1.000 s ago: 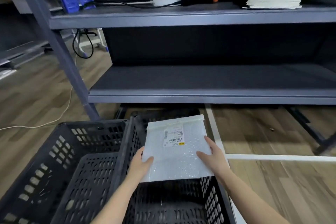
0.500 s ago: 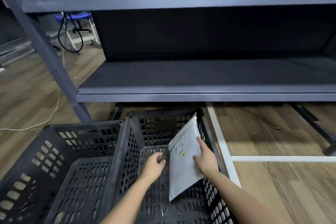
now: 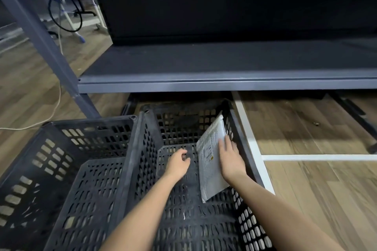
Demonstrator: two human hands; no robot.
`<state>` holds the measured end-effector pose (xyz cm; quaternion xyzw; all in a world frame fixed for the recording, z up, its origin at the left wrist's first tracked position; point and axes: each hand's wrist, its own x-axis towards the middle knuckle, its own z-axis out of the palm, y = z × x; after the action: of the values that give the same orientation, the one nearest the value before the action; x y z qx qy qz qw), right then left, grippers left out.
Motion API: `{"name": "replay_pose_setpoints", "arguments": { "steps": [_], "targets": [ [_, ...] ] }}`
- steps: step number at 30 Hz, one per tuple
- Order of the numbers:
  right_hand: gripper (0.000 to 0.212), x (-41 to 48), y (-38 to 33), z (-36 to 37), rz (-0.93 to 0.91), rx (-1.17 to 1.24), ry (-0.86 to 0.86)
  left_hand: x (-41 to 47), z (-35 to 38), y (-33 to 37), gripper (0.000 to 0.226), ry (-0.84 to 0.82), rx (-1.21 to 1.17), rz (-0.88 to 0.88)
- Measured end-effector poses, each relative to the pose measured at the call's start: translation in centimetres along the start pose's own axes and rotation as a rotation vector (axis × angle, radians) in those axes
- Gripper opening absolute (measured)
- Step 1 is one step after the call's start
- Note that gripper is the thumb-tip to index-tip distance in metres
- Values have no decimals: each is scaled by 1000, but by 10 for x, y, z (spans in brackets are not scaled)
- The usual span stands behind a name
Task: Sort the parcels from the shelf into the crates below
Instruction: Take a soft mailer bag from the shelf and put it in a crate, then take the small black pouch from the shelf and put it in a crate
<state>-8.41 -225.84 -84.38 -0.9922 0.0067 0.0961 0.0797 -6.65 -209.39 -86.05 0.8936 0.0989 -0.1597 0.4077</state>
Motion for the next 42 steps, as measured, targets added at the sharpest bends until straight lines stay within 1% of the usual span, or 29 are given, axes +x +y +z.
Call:
{"name": "replay_pose_setpoints", "arguments": {
  "steps": [2, 4, 6, 8, 10, 13, 15, 20, 23, 25, 28, 32, 35, 38, 42],
  "targets": [
    [67, -3, -1, 0, -97, -247, -15, -3, 5, 2, 40, -10, 24, 13],
    [54, -3, -1, 1, -145, -359, -27, -7, 10, 4, 40, -31, 38, 23],
    [46, -4, -1, -2, -160, -351, -33, -12, 13, 9, 39, -32, 58, 41],
    [43, -4, 1, -13, -175, -281, -16, -16, 9, 17, 36, 3, 74, 68],
    [43, -5, 3, -32, -182, -211, -21, -23, -3, 31, 33, 33, 101, 94],
    [48, -11, 2, -72, -196, -161, -49, -40, -31, 61, 32, 11, 233, 126],
    [48, -20, -1, -107, -192, -143, -55, -55, -57, 88, 34, -7, 286, 136],
    [50, -48, -18, -227, -199, -68, -32, -102, -141, 175, 38, 12, 321, 170],
    [49, -76, -37, -319, -207, -29, -9, -147, -201, 233, 39, 29, 356, 208],
    [48, -94, -50, -366, -212, -24, -13, -176, -231, 260, 39, 15, 388, 220],
    [47, -125, -66, -464, -228, 27, 35, -225, -293, 318, 38, 10, 371, 240],
    [47, -169, -84, -603, -219, 164, 134, -291, -384, 405, 37, 112, 293, 295],
    [47, -195, -93, -692, -194, 298, 219, -333, -442, 467, 36, 199, 255, 338],
    [46, -211, -96, -758, -166, 373, 292, -363, -484, 514, 34, 277, 184, 358],
    [46, -211, -104, -806, -147, 437, 343, -373, -517, 547, 35, 314, 125, 373]
  ]
}}
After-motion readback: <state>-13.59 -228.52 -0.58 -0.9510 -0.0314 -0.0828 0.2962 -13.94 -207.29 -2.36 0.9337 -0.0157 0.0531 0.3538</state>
